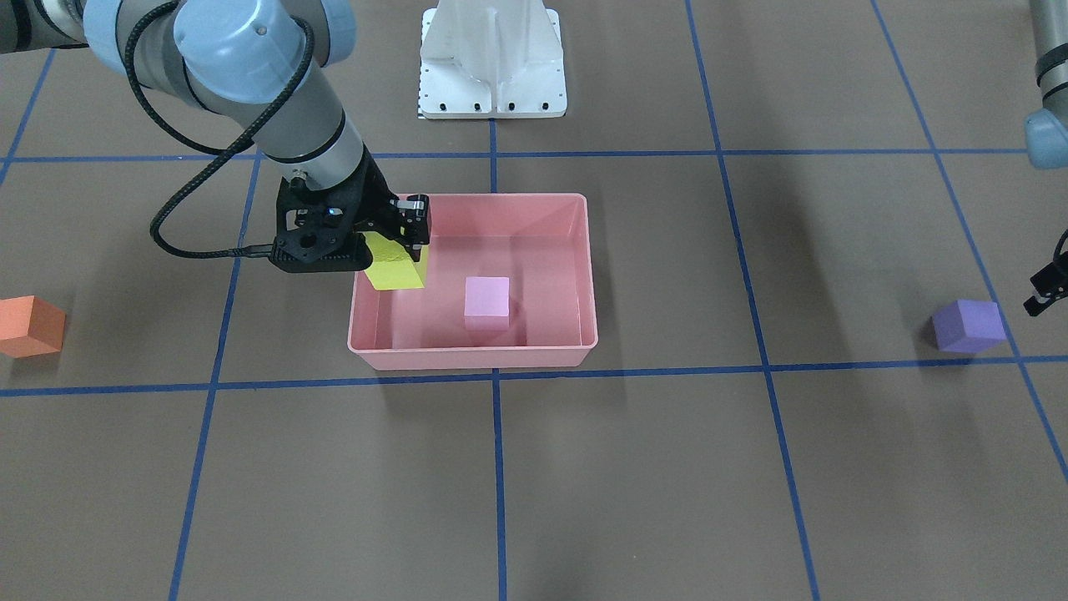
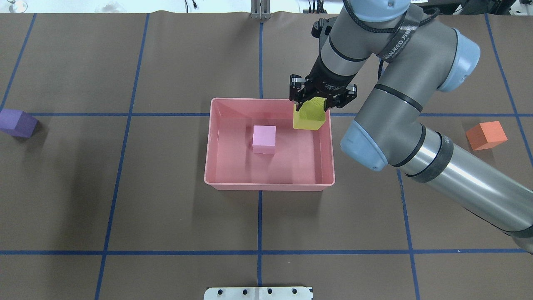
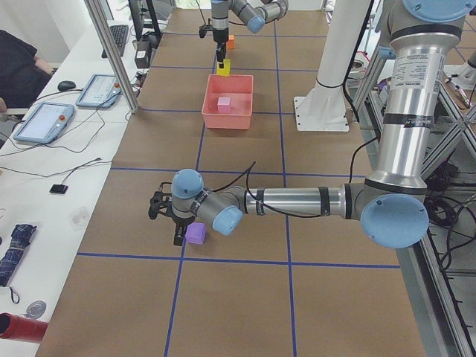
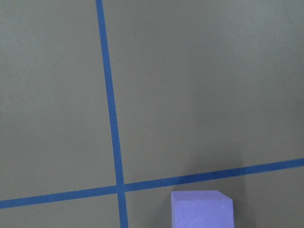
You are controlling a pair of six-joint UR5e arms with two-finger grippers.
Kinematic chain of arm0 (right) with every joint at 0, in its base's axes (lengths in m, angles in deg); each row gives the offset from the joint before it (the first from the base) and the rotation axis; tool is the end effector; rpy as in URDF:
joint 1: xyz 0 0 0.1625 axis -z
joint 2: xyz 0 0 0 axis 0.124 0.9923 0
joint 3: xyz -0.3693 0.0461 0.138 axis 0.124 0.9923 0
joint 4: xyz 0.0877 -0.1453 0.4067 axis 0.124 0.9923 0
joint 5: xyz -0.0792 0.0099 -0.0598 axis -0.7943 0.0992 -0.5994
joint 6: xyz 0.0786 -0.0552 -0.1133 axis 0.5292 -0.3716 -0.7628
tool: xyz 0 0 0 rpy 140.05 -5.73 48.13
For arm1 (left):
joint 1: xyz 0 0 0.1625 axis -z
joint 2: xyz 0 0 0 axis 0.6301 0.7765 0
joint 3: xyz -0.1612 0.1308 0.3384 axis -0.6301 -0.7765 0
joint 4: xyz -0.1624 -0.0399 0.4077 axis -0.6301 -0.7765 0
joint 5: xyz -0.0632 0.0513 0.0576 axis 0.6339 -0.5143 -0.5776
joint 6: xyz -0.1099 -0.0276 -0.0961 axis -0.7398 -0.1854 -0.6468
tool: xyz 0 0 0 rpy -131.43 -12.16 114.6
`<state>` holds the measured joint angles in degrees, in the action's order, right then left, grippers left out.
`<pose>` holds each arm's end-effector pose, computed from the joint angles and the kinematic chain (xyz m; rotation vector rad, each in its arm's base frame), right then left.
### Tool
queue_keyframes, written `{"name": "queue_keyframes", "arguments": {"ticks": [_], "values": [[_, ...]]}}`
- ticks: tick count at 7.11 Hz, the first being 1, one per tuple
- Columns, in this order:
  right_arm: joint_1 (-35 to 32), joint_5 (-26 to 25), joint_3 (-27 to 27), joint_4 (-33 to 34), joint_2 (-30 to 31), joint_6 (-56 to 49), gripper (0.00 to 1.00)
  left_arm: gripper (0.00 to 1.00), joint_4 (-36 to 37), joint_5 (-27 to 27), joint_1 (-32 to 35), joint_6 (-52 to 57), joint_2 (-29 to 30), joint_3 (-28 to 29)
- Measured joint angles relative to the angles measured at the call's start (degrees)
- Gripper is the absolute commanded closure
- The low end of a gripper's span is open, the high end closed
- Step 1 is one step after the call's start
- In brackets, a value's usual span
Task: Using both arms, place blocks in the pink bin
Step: 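Release the yellow cube in the bin while the left gripper grasps the purple cube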
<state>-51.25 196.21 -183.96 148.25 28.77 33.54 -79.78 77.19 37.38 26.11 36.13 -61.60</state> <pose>-0.4551 -0.5120 0.1576 -0.0376 -0.9271 0.0753 0.1020 -0.5877 0.6457 0.2553 0.8279 -0.0824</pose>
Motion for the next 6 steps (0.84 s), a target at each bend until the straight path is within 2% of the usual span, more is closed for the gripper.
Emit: {"name": "queue_keyframes", "arguments": {"ticks": [2, 6], "values": [[1.2, -0.5, 0.1, 0.0, 0.1, 0.1, 1.0, 0.0, -5.4, -4.4, -5.3, -7.9, -0.4, 1.0], [2.6, -0.7, 0.5, 0.1, 0.3, 0.3, 1.0, 0.0, -10.7, -9.5, -10.7, -9.6, -2.8, 1.7]]}}
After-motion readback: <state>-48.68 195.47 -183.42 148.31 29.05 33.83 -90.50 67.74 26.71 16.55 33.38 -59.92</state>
